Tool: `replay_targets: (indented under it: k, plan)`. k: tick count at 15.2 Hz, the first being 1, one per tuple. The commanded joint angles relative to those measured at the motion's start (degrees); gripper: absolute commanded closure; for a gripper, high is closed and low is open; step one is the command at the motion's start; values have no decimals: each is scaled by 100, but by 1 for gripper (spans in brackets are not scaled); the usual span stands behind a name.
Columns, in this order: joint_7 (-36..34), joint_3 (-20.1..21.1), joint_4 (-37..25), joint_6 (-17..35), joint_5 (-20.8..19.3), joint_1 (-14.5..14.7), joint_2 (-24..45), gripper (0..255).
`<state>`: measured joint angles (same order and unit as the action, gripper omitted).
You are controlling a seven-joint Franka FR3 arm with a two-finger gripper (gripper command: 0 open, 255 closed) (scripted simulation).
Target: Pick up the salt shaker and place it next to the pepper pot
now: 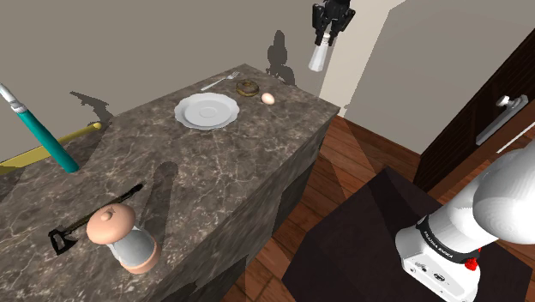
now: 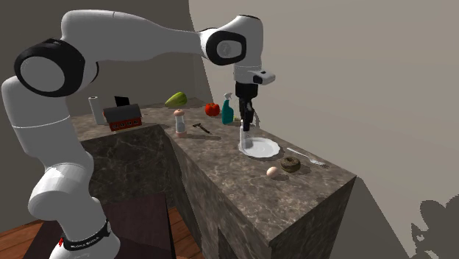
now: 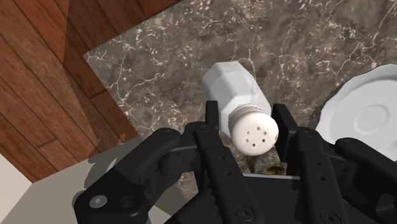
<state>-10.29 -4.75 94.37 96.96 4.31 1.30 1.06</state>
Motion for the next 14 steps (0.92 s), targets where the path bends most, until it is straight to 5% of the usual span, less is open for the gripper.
replay_targets:
  k: [1,6,14]
  plan:
    - [-13,0,-196,-172,1,0,26,255]
    - [-32,-5,-671,-560,7,-6,113,255]
    - [-1086,537,49,-349,-42,518,-471,255]
